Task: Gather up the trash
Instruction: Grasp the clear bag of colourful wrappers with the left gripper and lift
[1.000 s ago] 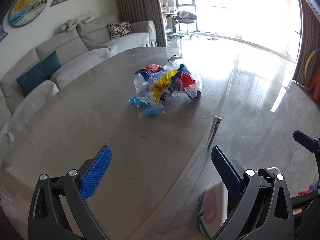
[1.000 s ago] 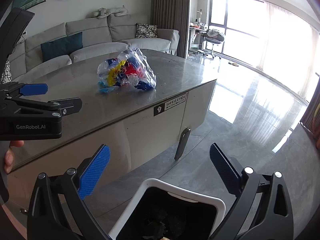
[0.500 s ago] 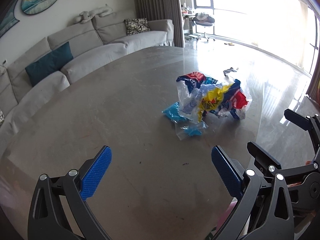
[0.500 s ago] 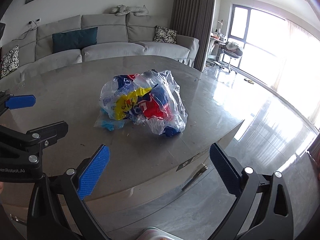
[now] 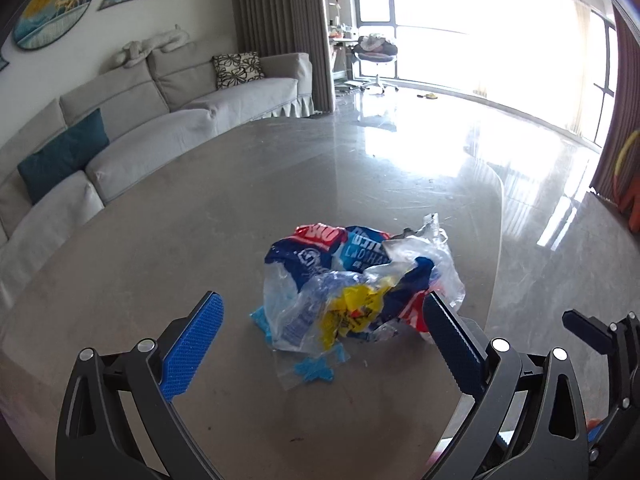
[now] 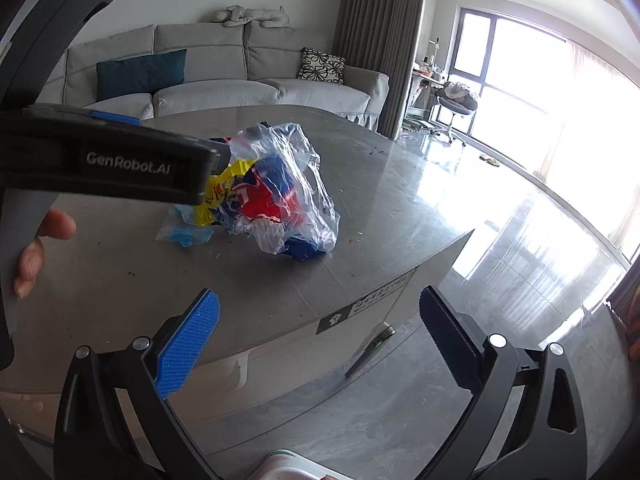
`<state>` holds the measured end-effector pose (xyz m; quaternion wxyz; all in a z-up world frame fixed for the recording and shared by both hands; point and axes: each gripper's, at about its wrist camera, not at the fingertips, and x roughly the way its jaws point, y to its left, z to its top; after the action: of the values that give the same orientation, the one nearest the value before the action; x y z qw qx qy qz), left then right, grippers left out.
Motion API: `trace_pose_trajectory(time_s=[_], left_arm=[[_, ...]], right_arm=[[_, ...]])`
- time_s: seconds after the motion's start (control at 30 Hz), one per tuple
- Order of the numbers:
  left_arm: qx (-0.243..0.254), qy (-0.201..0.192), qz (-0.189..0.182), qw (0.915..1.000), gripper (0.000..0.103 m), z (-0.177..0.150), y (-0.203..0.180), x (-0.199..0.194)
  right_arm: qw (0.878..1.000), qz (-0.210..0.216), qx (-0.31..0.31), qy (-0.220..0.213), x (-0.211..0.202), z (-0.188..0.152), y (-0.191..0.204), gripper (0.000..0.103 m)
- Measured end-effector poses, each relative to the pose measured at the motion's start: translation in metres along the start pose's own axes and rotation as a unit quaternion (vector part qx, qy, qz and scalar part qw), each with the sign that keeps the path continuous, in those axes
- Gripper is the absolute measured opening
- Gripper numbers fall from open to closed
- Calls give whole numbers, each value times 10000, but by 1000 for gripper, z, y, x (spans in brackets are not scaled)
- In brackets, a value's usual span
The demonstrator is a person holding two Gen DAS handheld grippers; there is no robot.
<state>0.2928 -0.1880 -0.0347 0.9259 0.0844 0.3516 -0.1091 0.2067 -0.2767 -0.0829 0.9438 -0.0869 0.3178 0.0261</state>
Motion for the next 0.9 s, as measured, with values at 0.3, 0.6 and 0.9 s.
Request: trace_pose_trajectory(time_s=[0.3, 0.6, 0.9], left_arm=[[-75, 108, -192, 9997, 99, 7, -34, 30], [71, 316, 24, 9995, 84, 4, -46, 58], [54, 286, -276, 9992, 46, -4, -41, 33]], right_arm=[[9998, -75, 111, 176, 12, -17, -18, 99], [9997, 0, 121, 205, 15, -29, -16, 99], [9998, 67, 160, 98, 9, -24, -12, 99]])
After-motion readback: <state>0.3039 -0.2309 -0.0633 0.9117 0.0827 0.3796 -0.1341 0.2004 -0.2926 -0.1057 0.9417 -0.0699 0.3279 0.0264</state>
